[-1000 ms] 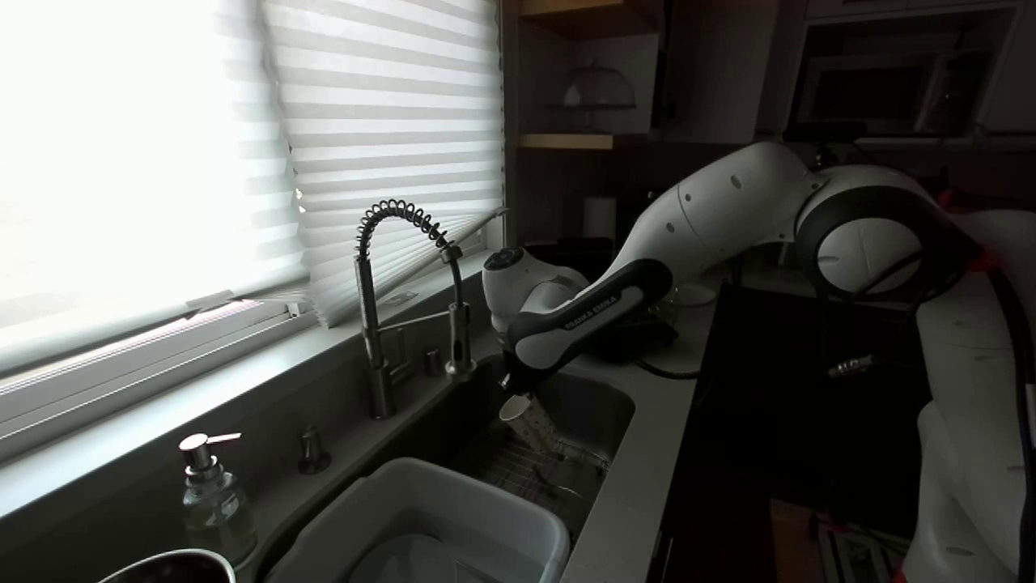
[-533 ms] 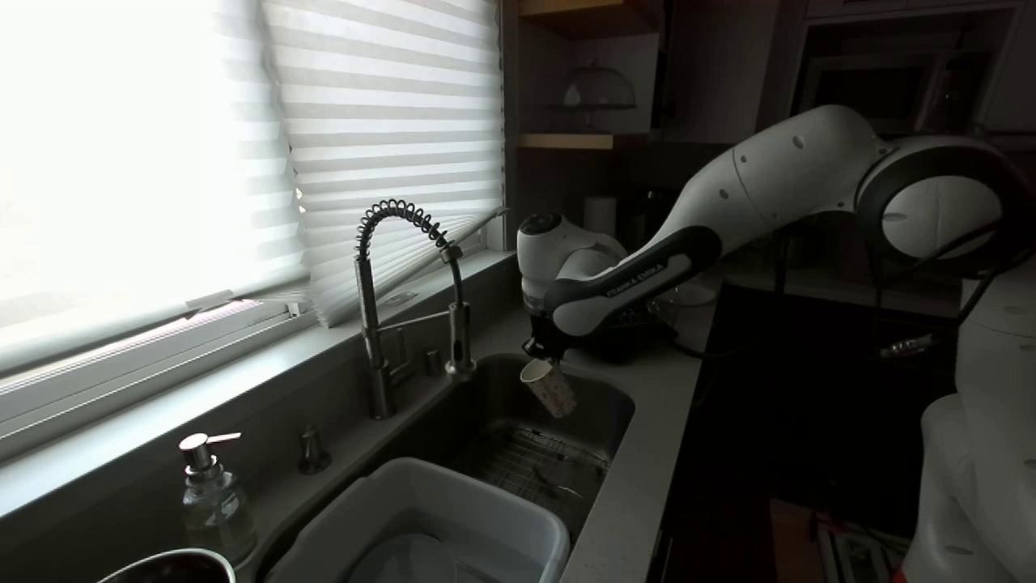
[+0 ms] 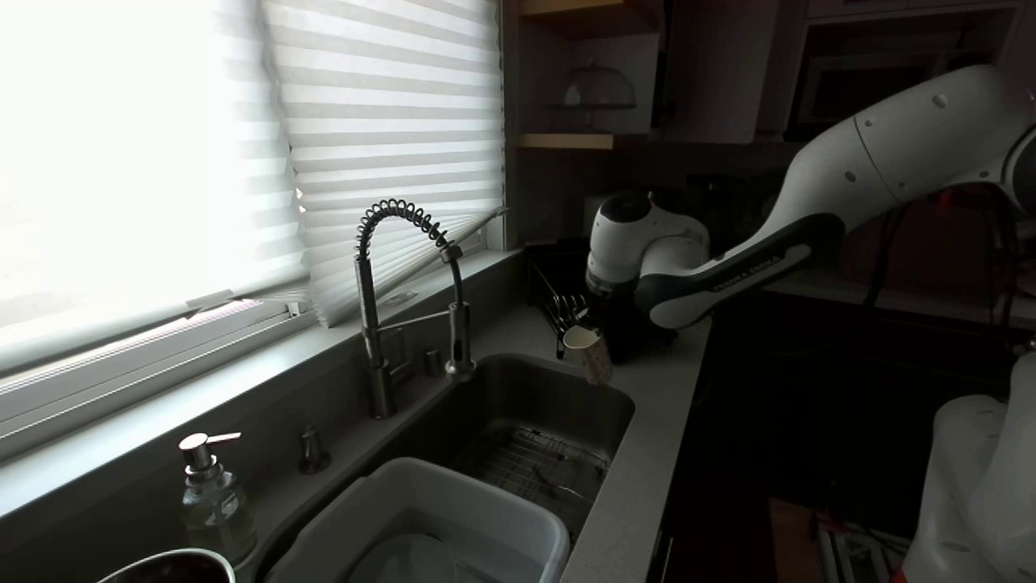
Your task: Remove the cup from the sink
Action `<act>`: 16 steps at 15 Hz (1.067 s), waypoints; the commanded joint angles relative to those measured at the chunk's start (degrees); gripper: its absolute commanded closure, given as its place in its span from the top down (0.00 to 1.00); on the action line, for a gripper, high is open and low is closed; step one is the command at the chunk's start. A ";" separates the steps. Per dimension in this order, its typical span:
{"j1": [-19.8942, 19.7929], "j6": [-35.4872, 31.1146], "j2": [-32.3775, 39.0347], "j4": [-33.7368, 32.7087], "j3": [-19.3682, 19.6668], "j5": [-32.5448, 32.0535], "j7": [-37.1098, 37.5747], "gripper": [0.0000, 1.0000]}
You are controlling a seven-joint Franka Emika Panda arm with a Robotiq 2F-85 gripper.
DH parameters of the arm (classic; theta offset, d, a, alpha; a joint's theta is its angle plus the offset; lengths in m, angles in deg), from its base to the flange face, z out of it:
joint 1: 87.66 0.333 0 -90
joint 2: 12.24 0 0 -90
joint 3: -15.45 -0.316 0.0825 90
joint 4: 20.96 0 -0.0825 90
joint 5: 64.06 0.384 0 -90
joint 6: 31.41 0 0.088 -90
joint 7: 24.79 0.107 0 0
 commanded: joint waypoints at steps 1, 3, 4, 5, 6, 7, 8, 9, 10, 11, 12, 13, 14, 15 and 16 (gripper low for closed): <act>-6.73 -4.63 -8.56 9.21 -2.11 -6.44 9.37 0.01; -9.68 -6.10 -10.22 11.80 -2.29 -7.07 13.24 0.01; -11.06 -6.51 -11.02 12.85 -2.37 -7.34 14.95 0.01; -12.29 -7.88 -11.50 13.92 -2.21 -7.64 16.15 0.01; -13.43 -8.26 -12.30 14.89 -2.24 -7.69 17.11 0.01; -14.53 -9.08 -12.44 15.53 -2.08 -7.52 17.92 0.01; -15.59 -9.99 -12.46 16.13 -1.99 -7.53 18.76 0.01; -16.65 -10.28 -12.63 16.80 -2.13 -7.68 19.98 0.01; -17.71 -10.50 -12.50 17.02 -2.32 -8.00 21.16 0.01; -18.48 -11.03 -12.41 17.61 -2.21 -7.95 21.97 0.01; -19.10 -10.84 -12.24 17.88 -2.15 -7.40 23.02 0.01; -19.72 -11.07 -12.18 18.31 -2.18 -7.47 24.22 0.01; -20.37 -11.79 -11.84 18.53 -2.28 -8.09 25.88 0.01; -20.95 -12.62 -11.48 18.70 -2.40 -8.80 27.46 0.01; -21.35 -13.21 -11.28 18.71 -2.54 -9.30 28.77 0.01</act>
